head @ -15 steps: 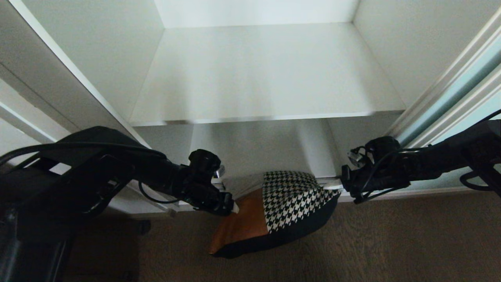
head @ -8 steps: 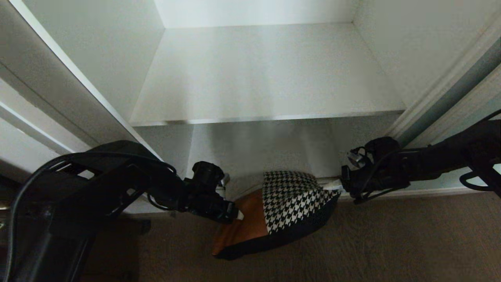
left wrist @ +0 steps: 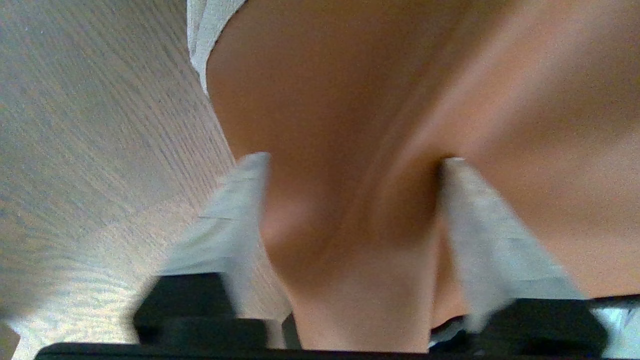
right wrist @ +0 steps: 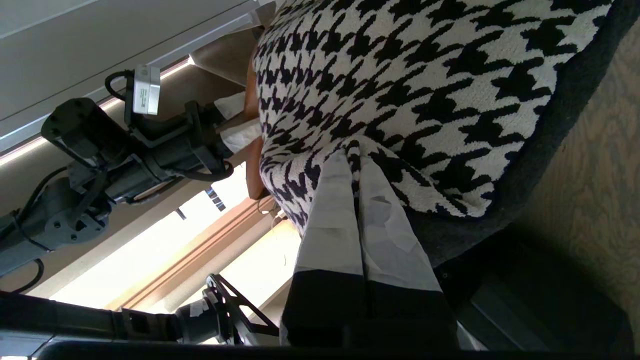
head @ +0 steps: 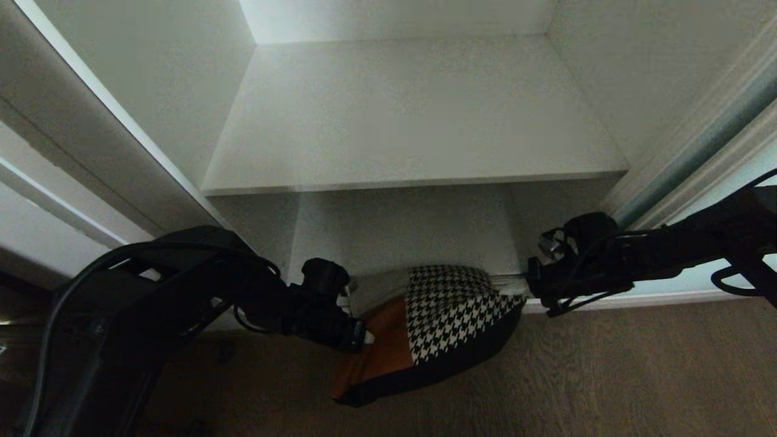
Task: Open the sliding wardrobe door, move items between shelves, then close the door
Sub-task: Place the pillow on the lower shelf
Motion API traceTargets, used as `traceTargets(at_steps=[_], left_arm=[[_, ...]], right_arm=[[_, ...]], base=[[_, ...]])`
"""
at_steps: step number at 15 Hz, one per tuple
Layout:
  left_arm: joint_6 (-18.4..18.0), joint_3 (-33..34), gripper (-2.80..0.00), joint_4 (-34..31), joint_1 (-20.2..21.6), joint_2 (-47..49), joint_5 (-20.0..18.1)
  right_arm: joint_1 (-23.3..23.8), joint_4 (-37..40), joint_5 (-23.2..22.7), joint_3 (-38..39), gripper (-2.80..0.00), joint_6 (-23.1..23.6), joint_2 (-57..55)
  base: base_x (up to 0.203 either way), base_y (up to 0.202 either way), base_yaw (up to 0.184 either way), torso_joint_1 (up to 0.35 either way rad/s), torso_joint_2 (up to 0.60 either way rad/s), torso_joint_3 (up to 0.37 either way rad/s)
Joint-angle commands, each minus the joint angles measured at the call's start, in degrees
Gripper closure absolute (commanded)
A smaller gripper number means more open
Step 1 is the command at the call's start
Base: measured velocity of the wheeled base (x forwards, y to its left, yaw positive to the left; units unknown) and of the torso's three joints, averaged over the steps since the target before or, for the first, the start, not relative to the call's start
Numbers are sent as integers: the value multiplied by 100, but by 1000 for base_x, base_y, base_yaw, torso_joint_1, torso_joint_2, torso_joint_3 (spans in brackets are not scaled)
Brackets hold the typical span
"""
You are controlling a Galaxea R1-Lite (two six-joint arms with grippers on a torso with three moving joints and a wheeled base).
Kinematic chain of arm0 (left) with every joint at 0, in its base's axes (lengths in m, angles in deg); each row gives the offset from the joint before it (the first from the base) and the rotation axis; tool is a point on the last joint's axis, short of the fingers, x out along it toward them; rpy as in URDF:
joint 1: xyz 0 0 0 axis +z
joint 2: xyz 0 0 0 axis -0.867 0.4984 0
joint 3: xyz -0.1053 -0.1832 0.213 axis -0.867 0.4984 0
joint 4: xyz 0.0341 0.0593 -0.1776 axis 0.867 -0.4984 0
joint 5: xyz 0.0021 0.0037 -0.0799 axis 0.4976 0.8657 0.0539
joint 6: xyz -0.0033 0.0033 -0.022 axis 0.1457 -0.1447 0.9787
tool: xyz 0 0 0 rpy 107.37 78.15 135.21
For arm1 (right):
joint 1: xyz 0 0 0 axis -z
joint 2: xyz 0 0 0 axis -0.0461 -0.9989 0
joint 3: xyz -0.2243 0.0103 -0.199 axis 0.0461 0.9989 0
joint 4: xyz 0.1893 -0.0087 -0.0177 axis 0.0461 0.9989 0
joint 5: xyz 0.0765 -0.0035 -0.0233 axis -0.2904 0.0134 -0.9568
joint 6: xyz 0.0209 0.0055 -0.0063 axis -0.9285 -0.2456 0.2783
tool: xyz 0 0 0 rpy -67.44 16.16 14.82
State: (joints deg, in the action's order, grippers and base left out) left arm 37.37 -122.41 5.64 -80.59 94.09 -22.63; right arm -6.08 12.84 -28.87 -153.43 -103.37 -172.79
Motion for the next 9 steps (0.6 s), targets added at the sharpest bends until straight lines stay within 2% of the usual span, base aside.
traceTargets(at_steps=[1,7,9], left_arm=[[22,18,0,1,0,7,-7],[53,53,0,8,-9,-11,-33],[221,19,0,15,-9,-8,-33]], right_arm=[[1,1,-26,3,0,-19,-8],[1,1,-26,56,0,-1,80],[1,1,-26,82,0,6,107]], base=[[0,0,0,0,0,0],[0,0,0,0,0,0],[0,0,0,0,0,0]])
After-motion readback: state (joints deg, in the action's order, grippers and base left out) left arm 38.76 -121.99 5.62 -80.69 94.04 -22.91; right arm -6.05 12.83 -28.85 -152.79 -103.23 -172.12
